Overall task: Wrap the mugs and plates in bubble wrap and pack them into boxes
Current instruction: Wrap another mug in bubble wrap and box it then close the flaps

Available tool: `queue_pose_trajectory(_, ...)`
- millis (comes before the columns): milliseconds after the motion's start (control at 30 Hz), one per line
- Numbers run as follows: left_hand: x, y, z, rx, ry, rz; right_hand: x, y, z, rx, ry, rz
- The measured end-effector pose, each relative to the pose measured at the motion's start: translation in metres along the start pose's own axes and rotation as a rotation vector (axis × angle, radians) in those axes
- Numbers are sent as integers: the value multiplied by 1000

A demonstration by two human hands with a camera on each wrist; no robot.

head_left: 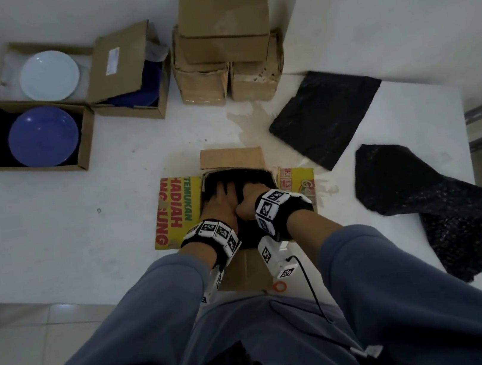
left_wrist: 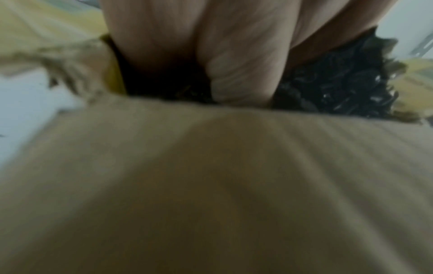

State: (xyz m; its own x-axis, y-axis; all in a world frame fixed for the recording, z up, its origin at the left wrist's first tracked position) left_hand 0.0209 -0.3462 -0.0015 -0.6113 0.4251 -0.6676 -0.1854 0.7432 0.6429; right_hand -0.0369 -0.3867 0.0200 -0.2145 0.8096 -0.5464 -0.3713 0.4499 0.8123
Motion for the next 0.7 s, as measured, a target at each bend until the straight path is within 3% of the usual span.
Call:
queue_pose_trajectory(367,3,4,0,2,-72,56,-2,3,5,-21,15,-5)
queue_pose_trajectory(567,4,18,-2,37,-111,105,-21,31,13,-65,158,-62)
queue_pose_trajectory(700,-17,30,-15,133,-102,-44,-24,42,12,-78,203,-119)
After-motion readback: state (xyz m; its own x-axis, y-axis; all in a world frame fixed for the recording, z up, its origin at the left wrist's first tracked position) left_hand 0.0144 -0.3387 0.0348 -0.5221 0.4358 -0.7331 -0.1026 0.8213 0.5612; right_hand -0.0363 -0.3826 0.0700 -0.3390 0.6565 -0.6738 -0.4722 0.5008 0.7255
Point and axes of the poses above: each hand's wrist, its own y-axis away from the middle knuckle, its own x-axis out of the palm, z = x × y, the point moved 10 cm from there along -y, towards the middle knuckle, and after that the axes turned 10 degrees about y, right-handed, at the moved point
